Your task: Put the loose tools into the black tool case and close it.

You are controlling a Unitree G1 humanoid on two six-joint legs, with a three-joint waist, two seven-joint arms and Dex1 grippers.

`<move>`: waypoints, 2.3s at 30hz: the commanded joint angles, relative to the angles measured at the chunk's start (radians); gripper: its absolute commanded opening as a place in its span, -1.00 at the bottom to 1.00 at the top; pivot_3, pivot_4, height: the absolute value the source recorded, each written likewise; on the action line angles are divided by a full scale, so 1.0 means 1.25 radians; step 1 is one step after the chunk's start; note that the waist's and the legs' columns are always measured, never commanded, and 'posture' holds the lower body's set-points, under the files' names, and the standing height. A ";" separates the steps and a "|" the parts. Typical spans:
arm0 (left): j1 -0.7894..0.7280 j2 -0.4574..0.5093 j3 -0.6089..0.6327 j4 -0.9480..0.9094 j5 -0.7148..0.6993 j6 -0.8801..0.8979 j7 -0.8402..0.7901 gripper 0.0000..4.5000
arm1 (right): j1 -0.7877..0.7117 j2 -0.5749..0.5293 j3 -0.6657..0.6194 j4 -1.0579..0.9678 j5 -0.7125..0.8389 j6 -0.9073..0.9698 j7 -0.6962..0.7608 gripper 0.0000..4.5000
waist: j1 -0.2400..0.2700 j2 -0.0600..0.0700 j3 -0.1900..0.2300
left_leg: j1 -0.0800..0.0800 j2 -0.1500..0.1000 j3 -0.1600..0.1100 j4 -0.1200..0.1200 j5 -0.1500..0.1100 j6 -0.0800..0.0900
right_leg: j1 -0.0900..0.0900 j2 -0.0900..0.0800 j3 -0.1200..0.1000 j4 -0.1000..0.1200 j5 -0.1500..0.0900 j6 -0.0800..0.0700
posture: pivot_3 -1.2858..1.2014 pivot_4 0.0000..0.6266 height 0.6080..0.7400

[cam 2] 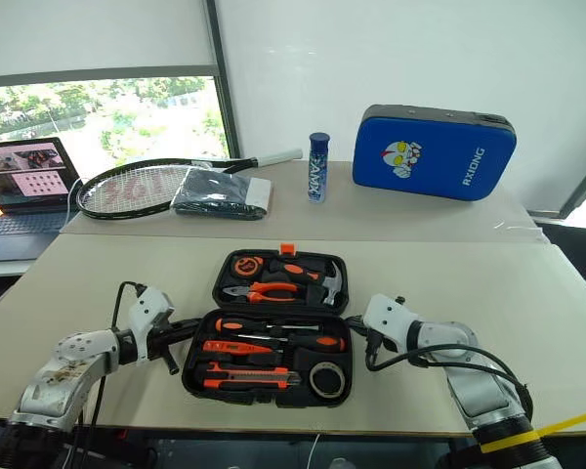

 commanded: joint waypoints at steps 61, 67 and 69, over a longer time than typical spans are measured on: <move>-0.425 -0.022 0.032 0.124 -0.176 0.619 0.098 -1.00 | -0.430 0.086 -0.141 0.050 0.397 0.964 -0.224 -1.00 | -0.001 -0.001 0.001 | -0.005 -0.002 -0.005 0.000 0.002 -0.001 | -0.003 -0.001 -0.003 0.001 0.000 -0.001 | 0.03 -0.52 1.00; -0.286 -0.044 0.115 0.030 -0.210 0.367 0.000 -1.00 | -0.193 0.100 -0.232 -0.121 0.394 0.507 -0.071 -1.00 | 0.003 -0.001 0.001 | -0.011 -0.001 -0.006 0.000 0.001 -0.002 | -0.006 -0.001 -0.005 0.001 0.001 0.000 | 0.03 -0.52 1.00; -0.239 -0.063 0.128 0.000 -0.208 0.261 -0.031 -1.00 | -0.122 0.091 -0.230 -0.129 0.372 0.396 -0.030 -1.00 | 0.005 -0.001 0.001 | -0.012 -0.002 -0.006 0.000 0.001 -0.002 | -0.007 -0.002 -0.005 0.001 0.001 0.000 | 0.03 -0.52 1.00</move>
